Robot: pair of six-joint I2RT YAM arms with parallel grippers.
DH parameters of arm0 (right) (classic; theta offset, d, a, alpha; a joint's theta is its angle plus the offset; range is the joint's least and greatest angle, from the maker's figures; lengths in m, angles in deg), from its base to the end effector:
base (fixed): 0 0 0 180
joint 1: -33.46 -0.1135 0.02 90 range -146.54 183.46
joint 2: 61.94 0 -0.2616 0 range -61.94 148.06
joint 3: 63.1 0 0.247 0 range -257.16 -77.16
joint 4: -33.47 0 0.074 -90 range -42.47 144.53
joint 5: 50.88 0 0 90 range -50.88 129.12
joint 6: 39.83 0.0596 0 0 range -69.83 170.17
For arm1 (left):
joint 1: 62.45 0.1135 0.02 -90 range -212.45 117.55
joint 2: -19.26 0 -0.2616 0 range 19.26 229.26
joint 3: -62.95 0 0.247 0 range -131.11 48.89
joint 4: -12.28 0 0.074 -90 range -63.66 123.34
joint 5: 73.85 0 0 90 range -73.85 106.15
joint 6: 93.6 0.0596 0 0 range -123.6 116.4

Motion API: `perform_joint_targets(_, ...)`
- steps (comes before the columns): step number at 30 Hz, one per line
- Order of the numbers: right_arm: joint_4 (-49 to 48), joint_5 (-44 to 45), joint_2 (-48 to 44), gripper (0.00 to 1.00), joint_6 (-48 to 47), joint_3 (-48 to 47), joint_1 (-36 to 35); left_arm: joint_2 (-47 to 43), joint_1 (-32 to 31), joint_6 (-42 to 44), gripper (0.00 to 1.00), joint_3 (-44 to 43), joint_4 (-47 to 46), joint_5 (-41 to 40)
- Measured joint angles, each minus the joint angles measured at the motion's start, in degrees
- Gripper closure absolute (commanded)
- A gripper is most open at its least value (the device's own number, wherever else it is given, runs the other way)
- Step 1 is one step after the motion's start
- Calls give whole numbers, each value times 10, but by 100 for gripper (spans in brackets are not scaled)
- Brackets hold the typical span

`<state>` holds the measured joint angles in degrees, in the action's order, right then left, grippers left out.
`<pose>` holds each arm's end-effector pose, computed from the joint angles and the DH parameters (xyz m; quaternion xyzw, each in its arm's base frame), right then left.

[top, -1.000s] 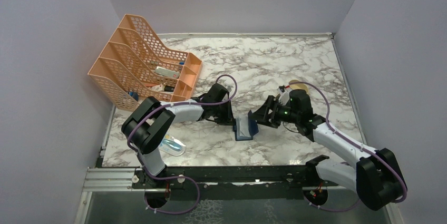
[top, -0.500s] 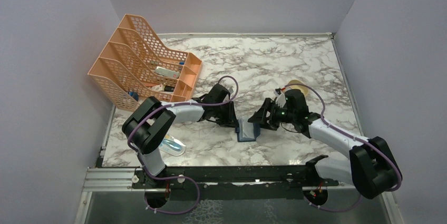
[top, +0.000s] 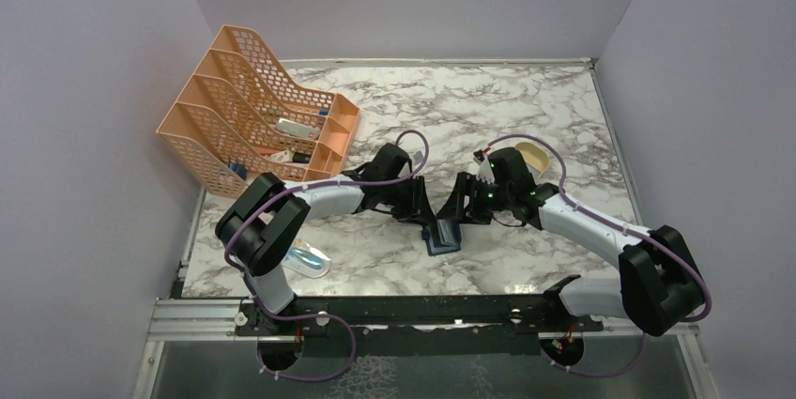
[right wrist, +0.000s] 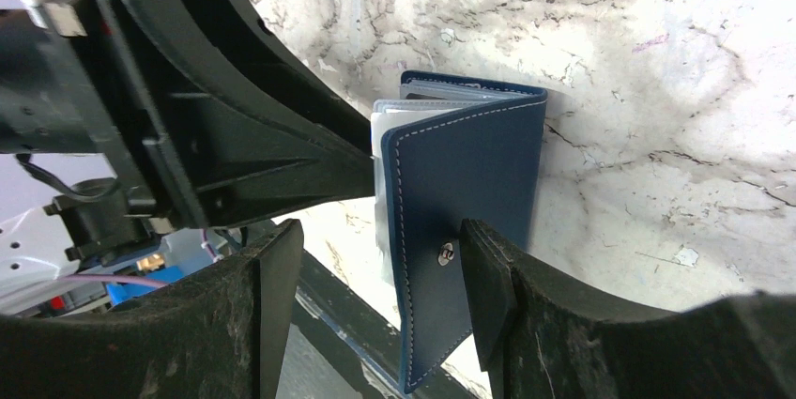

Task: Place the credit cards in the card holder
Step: Close the card holder at the center of the board.

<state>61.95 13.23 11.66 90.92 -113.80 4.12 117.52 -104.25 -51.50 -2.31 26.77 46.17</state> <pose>0.2081 0.1468 0.1686 0.0177 0.9226 0.3581 0.1424 0.2407 -0.2553 0.1453 0.0459 0.9039 -0.4181 0.0780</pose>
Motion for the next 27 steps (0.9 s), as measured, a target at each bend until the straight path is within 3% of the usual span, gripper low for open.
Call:
perform_joint_targets(8, 32, 23, 0, 45, -32, -6, -7, 3, -3, -15, 68, -17, -24, 6)
perform_joint_targets(13, 42, 39, 0, 54, -42, -6, -10, 2, -3, 0, 66, -25, -1, -11)
perform_joint_targets(18, 53, 65, -1, 59, -47, -6, -10, -22, -3, 78, 60, -27, 61, -44)
perform_joint_targets(27, 55, 94, -4, 60, -48, -6, -10, -66, -31, 267, 66, -26, 89, -78)
